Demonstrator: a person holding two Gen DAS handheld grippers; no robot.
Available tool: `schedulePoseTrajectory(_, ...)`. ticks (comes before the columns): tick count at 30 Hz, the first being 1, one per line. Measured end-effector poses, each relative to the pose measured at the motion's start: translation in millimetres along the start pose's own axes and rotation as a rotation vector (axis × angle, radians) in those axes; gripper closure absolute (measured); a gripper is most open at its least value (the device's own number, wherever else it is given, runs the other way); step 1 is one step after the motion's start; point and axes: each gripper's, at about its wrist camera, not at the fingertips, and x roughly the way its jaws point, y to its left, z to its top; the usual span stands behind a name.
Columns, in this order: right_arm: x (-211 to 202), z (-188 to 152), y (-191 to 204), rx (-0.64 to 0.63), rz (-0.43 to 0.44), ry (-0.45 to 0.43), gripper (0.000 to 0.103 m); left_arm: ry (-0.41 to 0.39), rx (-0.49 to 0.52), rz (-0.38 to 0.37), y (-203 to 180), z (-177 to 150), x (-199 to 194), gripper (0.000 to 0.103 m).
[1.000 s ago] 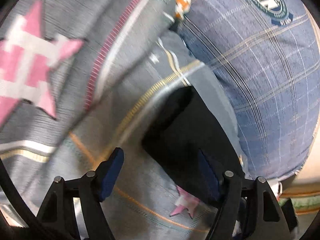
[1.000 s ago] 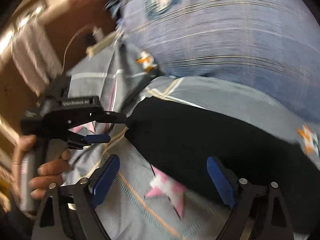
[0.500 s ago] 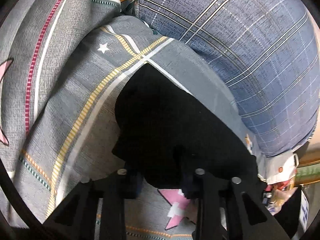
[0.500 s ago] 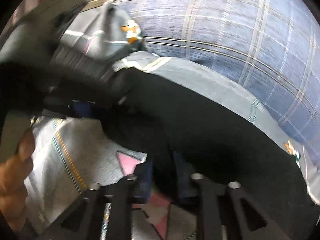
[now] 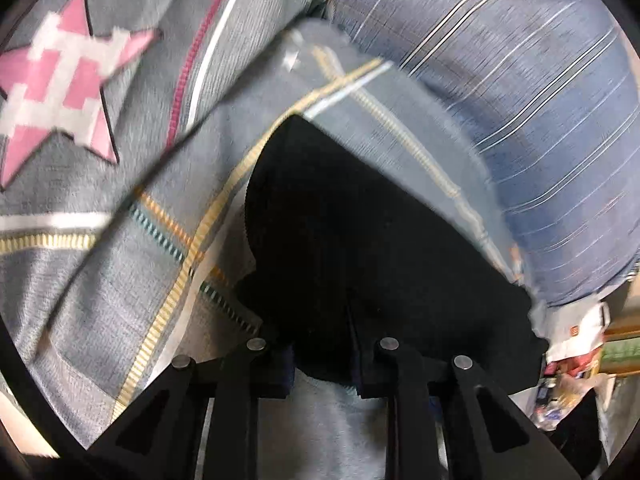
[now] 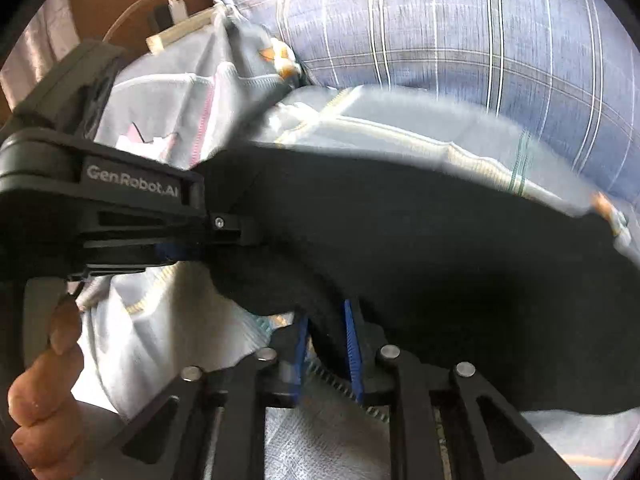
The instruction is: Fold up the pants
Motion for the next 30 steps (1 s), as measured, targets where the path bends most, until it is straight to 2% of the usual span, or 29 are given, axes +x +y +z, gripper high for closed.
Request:
schedulePoseTrajectory(2, -19.9, 0.7, -7.7, 0.067, 0.063, 0.009, 0.065, -0.02, 0.017, -0.003, -0.2, -2.2, -8.0, 0.081)
schedulePoseTrajectory(3, -31.5, -2.2, -6.6, 0.076, 0.091, -0.013, 0.055, -0.026, 0.022, -0.001, -0.9, -4.0, -10.1, 0.081)
schedulePoseTrajectory(4, -47.7, -4.8, -9.0, 0.08, 0.102, -0.049, 0.04, -0.029, 0.031, 0.014, -2.0, -5.6, -10.0, 0.081)
schedulePoseTrajectory(5, -66.7, -9.5, -13.1, 0.083, 0.105, -0.095, 0.033, -0.025, 0.037, 0.03, -2.3, -7.0, -7.0, 0.081)
schedulePoseTrajectory(6, -78.3, -11.5, -17.4, 0.084, 0.112, -0.119, 0.02, -0.016, 0.04, 0.053, -3.8, -8.7, -2.8, 0.08)
schedulePoseTrajectory(7, -92.7, -17.4, -25.7, 0.092, 0.127, -0.148, 0.011, -0.007, 0.039, 0.072, -4.6, -9.3, 1.3, 0.079)
schedulePoseTrajectory(11, -117.2, -33.8, -65.0, 0.139, 0.132, -0.156, 0.01, -0.023, 0.055, 0.13, -18.6, -7.3, 12.2, 0.069)
schedulePoseTrajectory(13, -125.7, -40.5, -91.2, 0.16, 0.089, -0.157, 0.01, -0.035, 0.077, 0.179, -25.7, -6.0, 17.4, 0.062)
schedulePoseTrajectory(16, -130.6, -49.2, -129.3, 0.212, 0.016, -0.15, 0.01, -0.065, 0.109, 0.241, -36.6, -7.7, 18.1, 0.059)
schedulePoseTrajectory(20, -116.6, -63.8, -167.0, 0.291, 0.003, -0.126, 0.01, -0.08, 0.192, 0.3, -42.9, -6.2, 23.2, 0.055)
schedulePoseTrajectory(22, -103.3, -76.2, -178.5, 0.316, -0.013, -0.096, 0.01, -0.09, 0.214, 0.327, -44.5, -5.6, 25.4, 0.043)
schedulePoseTrajectory(23, -98.4, -80.6, -182.4, 0.32, -0.02, -0.086, 0.01, -0.092, 0.221, 0.335, -42.9, -4.9, 24.9, 0.041)
schedulePoseTrajectory(25, -81.2, -87.0, -187.4, 0.329, -0.014, -0.057, 0.01, -0.087, 0.229, 0.335, -44.2, -2.1, 28.9, 0.04)
schedulePoseTrajectory(27, -82.8, -85.6, -184.5, 0.314, -0.04, -0.088, 0.01, -0.099, 0.227, 0.33, -44.9, -1.5, 28.9, 0.041)
schedulePoseTrajectory(29, -78.7, -83.4, -182.8, 0.308, -0.044, -0.082, 0.006, -0.116, 0.249, 0.329, -49.5, -4.4, 28.5, 0.049)
schedulePoseTrajectory(30, -78.1, -84.5, -181.8, 0.301, -0.046, -0.095, 0.004, -0.128, 0.266, 0.334, -54.1, -5.2, 30.1, 0.057)
